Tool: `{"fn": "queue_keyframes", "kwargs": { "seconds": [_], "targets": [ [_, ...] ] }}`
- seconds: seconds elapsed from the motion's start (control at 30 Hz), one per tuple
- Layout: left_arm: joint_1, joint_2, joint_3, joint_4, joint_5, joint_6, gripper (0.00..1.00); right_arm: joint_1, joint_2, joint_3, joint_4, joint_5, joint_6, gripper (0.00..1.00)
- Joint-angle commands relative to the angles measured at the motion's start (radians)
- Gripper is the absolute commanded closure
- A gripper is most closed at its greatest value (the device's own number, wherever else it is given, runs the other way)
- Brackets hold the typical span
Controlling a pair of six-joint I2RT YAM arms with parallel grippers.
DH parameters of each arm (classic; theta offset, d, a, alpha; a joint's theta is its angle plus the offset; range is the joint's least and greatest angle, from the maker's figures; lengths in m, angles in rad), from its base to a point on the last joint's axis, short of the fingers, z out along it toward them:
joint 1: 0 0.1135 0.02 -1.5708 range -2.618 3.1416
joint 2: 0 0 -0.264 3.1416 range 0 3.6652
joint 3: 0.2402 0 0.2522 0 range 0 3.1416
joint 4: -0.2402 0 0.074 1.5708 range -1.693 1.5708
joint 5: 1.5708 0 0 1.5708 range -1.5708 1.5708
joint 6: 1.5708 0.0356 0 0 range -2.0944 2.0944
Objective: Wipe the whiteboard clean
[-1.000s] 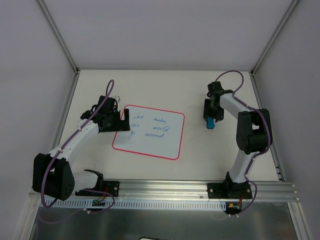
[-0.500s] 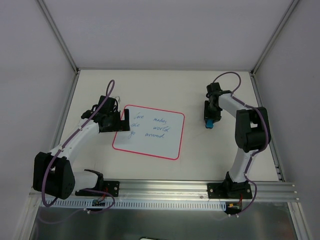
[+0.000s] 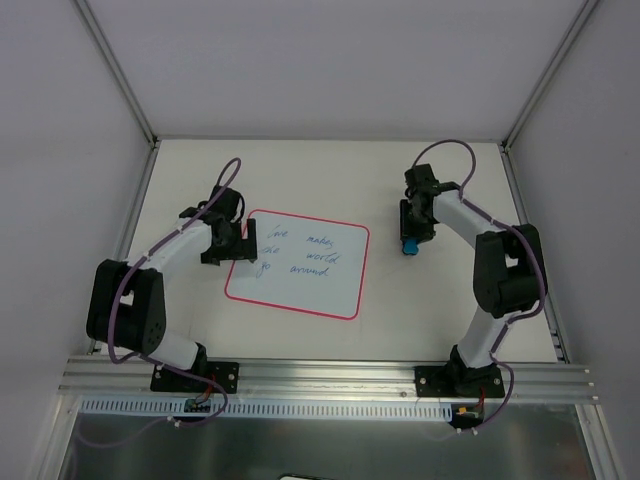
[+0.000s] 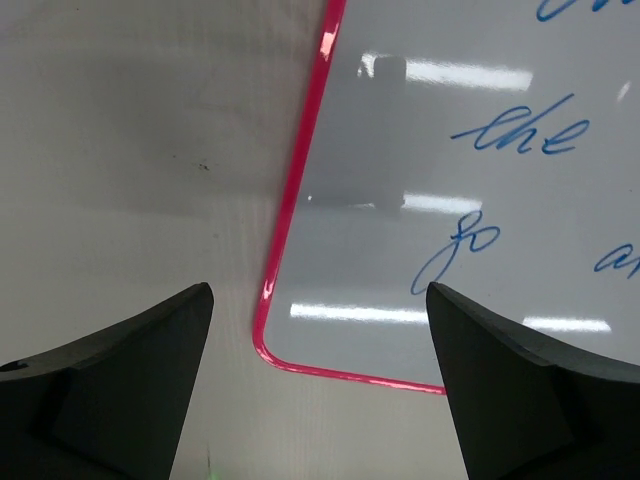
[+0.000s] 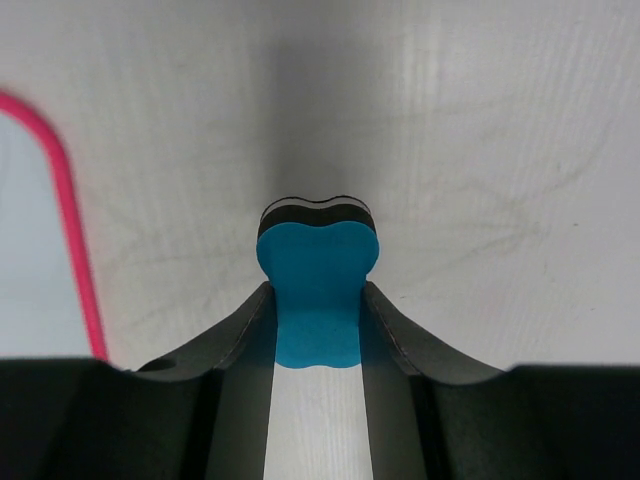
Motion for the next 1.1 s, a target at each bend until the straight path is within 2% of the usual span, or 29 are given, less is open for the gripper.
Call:
{"fn": "queue_keyframes", "kwargs": {
  "seconds": [0.0,0.4,0.53,0.6,0.77,0.93,1.07],
  "targets": [
    [0.02,0.057,0.053,-0.01,-0.06,-0.018,0.11,0.068,-0.107,-0.011,-0.001,-0.02,0.012,0.82],
    [0.038,0.2,0.073,-0.007,-0.074,-0.018,0.4,0.213,-0.255,-0.095,0.024,-0.069,0.027,0.81],
    [0.04,0.244,0.077,-0.007,-0.074,-0.007,0.55,0.234,-0.28,-0.114,0.039,-0.08,0.027,0.81],
    [0.04,0.255,0.079,-0.007,-0.043,-0.009,0.69,0.238,-0.292,-0.123,0.041,-0.08,0.029,0.81],
    [0.036,0.246,0.048,-0.002,0.064,-0.061,0.87,0.241,-0.321,-0.141,0.053,-0.08,0.027,0.8],
    [0.006,0.223,0.014,-0.001,0.178,-0.127,0.91,0.244,-0.332,-0.147,0.056,-0.068,0.027,0.8],
    [-0.109,0.201,0.011,-0.001,0.196,-0.206,0.92,0.252,-0.328,-0.153,0.064,-0.054,0.027,0.8]
  ]
}}
